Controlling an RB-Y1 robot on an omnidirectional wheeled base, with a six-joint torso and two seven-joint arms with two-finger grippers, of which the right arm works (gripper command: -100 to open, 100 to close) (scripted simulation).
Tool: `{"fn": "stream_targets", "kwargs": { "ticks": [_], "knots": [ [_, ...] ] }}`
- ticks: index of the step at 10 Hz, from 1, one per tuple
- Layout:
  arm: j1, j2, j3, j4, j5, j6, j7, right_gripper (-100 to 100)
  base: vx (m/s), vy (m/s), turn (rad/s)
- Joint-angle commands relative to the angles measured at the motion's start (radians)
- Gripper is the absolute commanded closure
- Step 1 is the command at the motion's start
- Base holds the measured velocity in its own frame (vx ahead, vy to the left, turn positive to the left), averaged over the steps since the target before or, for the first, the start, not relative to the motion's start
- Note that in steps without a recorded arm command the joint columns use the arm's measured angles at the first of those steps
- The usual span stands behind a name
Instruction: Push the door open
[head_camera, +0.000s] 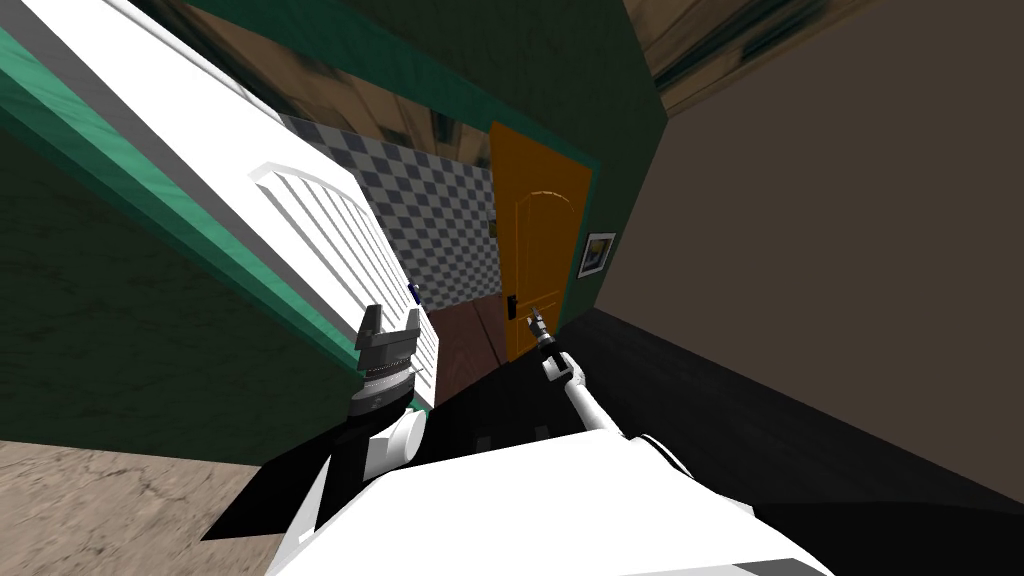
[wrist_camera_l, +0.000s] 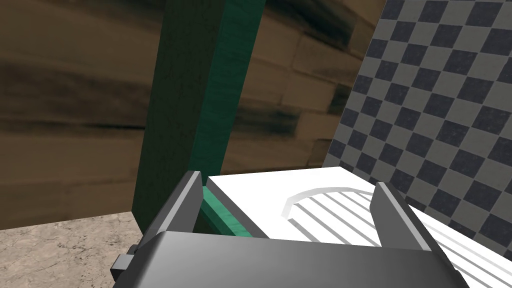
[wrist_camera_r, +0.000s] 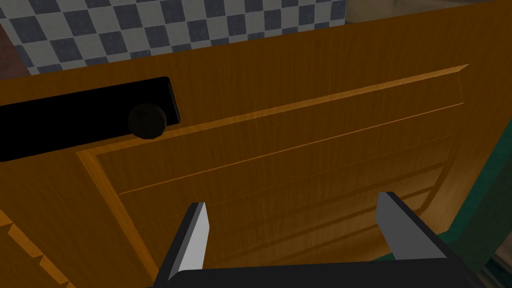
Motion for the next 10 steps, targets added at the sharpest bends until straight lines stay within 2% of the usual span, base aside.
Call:
{"fn": "stream_targets", "kwargs": {
  "ticks": [1, 2, 3, 4, 5, 6, 7, 8, 9, 10],
  "knots": [
    [-0.02, 0.001, 0.002, 0.05, 0.006, -0.001, -0.004, -100, 0.042, -0.041, 0.028],
    [-0.055, -0.003, 0.006, 0.075, 0.016, 0.001, -0.013, -100, 0.042, -0.045, 0.046],
    [-0.055, -0.003, 0.006, 0.099, 0.016, 0.001, -0.013, -100, 0.037, -0.042, 0.028],
    [-0.09, -0.006, 0.01, 0.131, 0.027, 0.003, -0.023, -100, 0.042, -0.046, 0.051],
    [-0.09, -0.006, 0.01, 0.159, 0.027, 0.003, -0.023, -100, 0.036, -0.04, 0.028],
    [-0.121, -0.009, 0.013, 0.186, 0.036, 0.005, -0.032, -100, 0.043, -0.037, 0.041],
    [-0.121, -0.009, 0.013, 0.214, 0.036, 0.005, -0.032, -100, 0.034, -0.035, 0.025],
    [-0.152, -0.012, 0.017, 0.242, 0.046, 0.006, -0.041, -100, 0.037, -0.045, 0.035],
    [-0.152, -0.012, 0.017, 0.265, 0.046, 0.006, -0.041, -100, 0.033, -0.04, 0.029],
    [-0.181, -0.014, 0.02, 0.306, 0.054, 0.008, -0.049, -100, 0.035, -0.035, 0.042]
  ]
}}
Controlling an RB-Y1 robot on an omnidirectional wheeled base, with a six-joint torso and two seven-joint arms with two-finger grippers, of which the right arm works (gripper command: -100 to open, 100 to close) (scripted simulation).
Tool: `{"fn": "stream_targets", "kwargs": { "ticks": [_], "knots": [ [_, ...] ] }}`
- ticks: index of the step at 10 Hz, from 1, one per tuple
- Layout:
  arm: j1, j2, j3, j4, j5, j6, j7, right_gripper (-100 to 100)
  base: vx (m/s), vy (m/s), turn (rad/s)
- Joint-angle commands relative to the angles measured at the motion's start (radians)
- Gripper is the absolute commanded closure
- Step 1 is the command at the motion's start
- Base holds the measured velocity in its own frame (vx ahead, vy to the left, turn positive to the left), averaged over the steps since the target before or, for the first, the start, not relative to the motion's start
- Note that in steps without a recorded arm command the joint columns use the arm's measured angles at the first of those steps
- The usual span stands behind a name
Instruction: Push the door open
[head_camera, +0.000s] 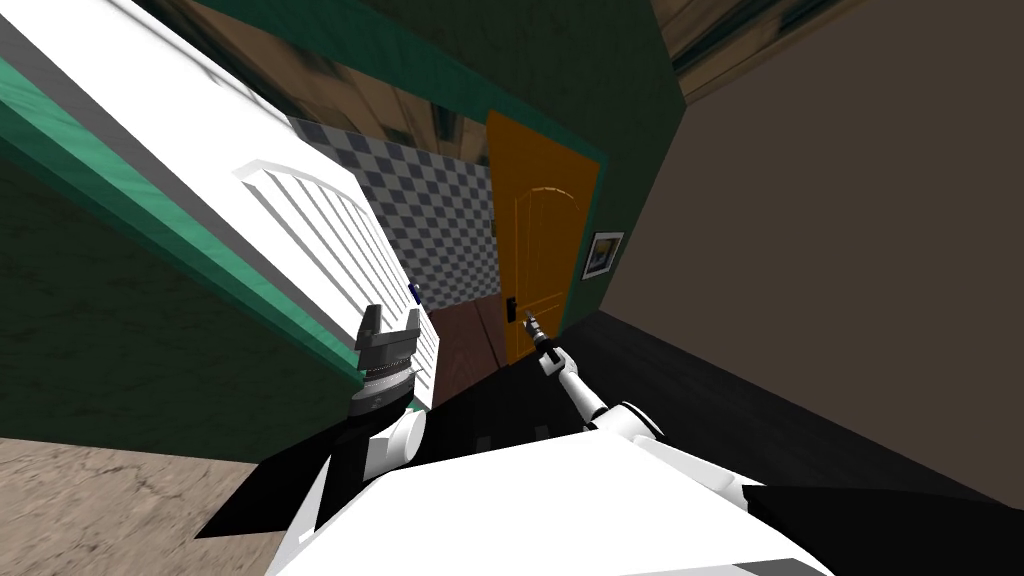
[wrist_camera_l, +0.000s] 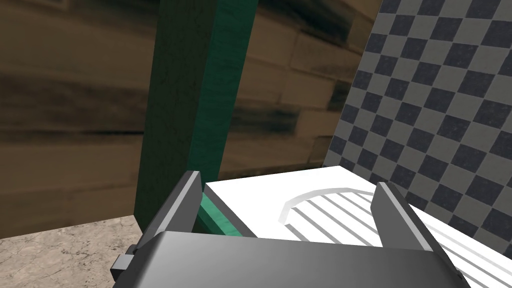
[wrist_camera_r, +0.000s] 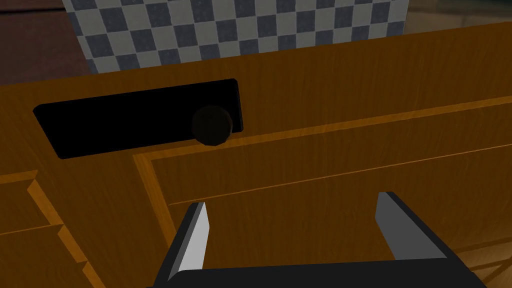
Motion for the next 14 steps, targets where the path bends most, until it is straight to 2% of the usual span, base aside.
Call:
{"fn": "stream_targets", "kwargs": {
  "ticks": [1, 2, 4, 5, 9, 10, 11, 14],
  "knots": [
    [-0.037, -0.004, 0.006, 0.05, 0.013, 0.007, -0.014, -100, 0.057, -0.059, 0.056],
    [-0.037, -0.004, 0.006, 0.064, 0.013, 0.007, -0.014, -100, 0.043, -0.045, 0.029],
    [-0.085, -0.008, 0.012, 0.132, 0.027, 0.01, -0.027, -100, 0.04, -0.042, 0.043],
    [-0.085, -0.008, 0.012, 0.143, 0.027, 0.01, -0.027, -100, 0.031, -0.042, 0.02],
    [-0.151, -0.013, 0.02, 0.252, 0.047, 0.013, -0.046, -100, 0.033, -0.036, 0.032],
    [-0.159, -0.013, 0.021, 0.264, 0.05, 0.014, -0.048, -100, 0.025, -0.031, 0.019],
    [-0.155, -0.012, 0.019, 0.255, 0.048, 0.014, -0.045, -100, 0.011, -0.013, 0.004],
    [-0.155, -0.01, 0.012, 0.261, 0.044, 0.013, -0.037, -100, 0.153, 0.049, 0.027]
  ]
}}
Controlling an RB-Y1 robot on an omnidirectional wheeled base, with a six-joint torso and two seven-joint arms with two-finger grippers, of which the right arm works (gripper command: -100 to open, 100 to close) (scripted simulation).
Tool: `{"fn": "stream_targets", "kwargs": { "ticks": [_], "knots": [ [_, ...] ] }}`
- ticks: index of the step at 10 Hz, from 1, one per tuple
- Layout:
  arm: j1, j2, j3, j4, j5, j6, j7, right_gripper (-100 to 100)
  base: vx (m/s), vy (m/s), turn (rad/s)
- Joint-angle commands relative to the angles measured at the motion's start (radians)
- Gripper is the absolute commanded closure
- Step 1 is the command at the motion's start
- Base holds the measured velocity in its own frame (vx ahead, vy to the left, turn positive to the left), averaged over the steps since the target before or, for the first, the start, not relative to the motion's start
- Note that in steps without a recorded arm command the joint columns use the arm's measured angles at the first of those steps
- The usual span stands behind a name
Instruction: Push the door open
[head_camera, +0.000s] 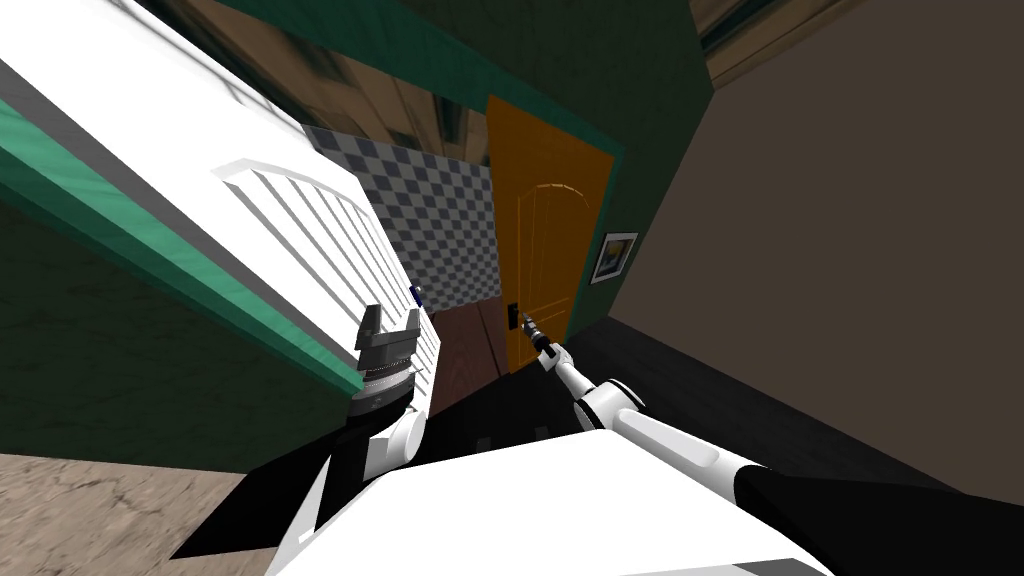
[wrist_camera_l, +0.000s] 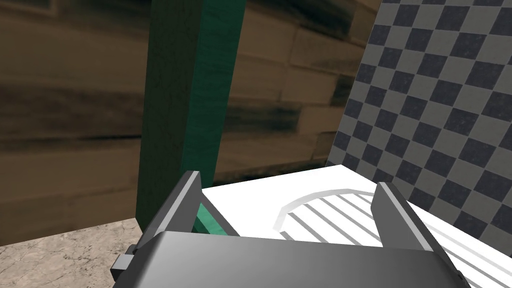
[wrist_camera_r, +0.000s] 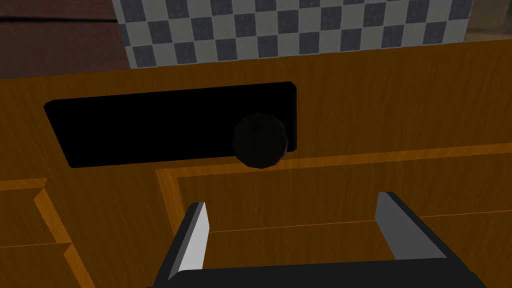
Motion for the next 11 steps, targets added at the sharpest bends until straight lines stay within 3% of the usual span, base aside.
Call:
{"fn": "stream_targets", "kwargs": {
  "ticks": [1, 6, 7, 11],
  "knots": [
    [0.0, 0.001, -0.005, 0.004, -0.003, -0.002, 0.006, -100, 0.213, 0.067, 0.028],
    [0.0, 0.004, -0.013, 0.009, -0.008, -0.004, 0.016, -100, 0.177, 0.05, 0.023],
    [0.0, 0.004, -0.013, 0.009, -0.008, -0.004, 0.016, 100, -0.009, -0.001, -0.006],
    [0.0, 0.004, -0.013, 0.009, -0.008, -0.004, 0.016, 100, -0.008, -0.003, 0.006]
  ]
}}
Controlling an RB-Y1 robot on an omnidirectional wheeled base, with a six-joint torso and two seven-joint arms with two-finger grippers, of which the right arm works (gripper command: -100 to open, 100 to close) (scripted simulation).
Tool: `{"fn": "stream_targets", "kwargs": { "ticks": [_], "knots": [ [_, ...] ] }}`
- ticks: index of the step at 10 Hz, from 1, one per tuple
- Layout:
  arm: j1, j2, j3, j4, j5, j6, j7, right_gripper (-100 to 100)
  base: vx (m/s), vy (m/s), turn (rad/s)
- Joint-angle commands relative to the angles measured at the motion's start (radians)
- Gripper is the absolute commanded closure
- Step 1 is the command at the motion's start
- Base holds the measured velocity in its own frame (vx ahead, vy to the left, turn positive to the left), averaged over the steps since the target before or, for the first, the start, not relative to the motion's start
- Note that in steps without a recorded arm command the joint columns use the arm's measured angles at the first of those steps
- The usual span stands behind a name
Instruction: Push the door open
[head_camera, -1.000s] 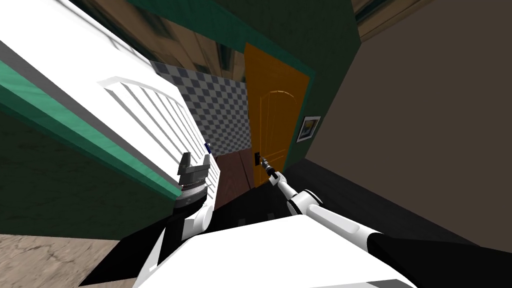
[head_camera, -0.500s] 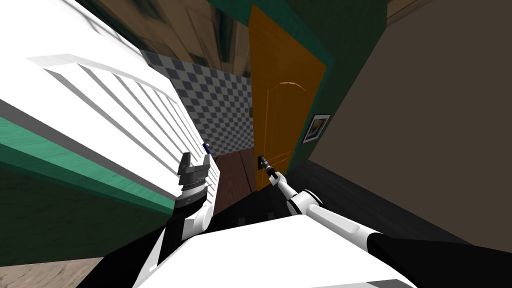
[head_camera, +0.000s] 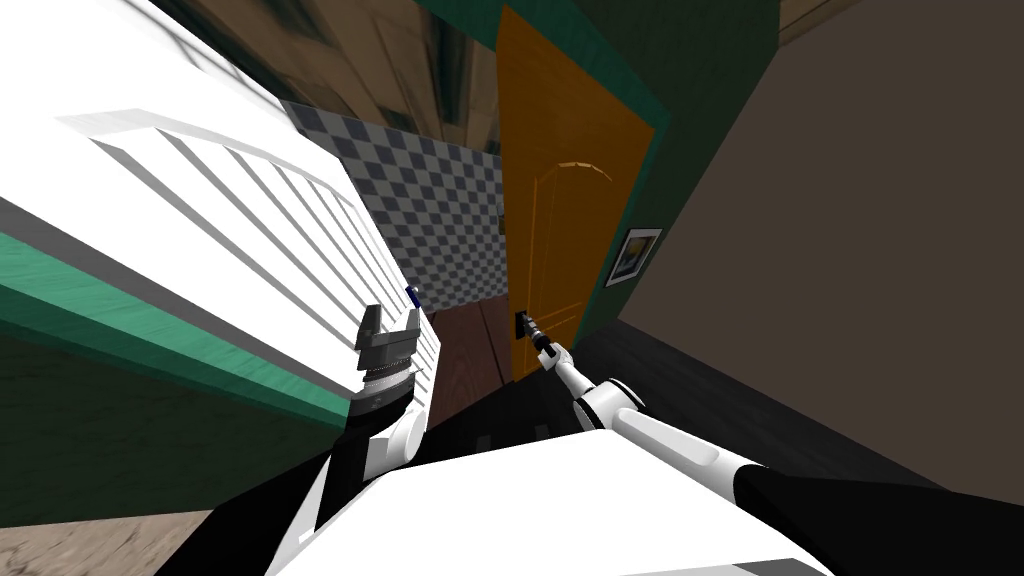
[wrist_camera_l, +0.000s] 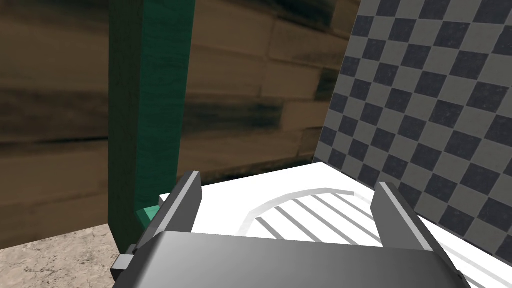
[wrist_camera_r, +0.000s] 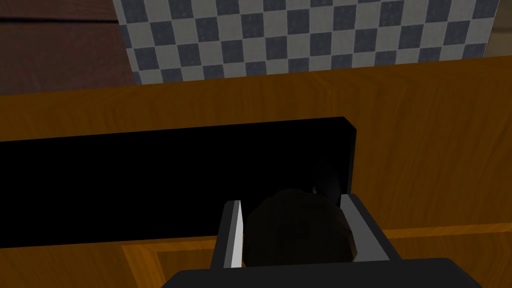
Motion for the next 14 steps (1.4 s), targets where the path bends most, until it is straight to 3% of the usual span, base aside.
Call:
{"fn": "stream_targets", "kwargs": {
  "ticks": [1, 9, 11, 14],
  "knots": [
    [0.006, 0.001, 0.002, 0.003, 0.0, -0.001, 0.0, 100, 0.0, 0.0, 0.0],
    [0.006, -0.017, -0.062, 0.004, -0.027, 0.009, 0.037, 100, 0.143, 0.093, -0.035],
    [0.006, -0.017, -0.062, 0.004, -0.027, 0.009, 0.037, 100, 0.088, 0.051, -0.003],
    [0.01, -0.026, -0.097, 0.007, -0.042, 0.015, 0.058, 100, 0.135, 0.119, -0.058]
  ]
}}
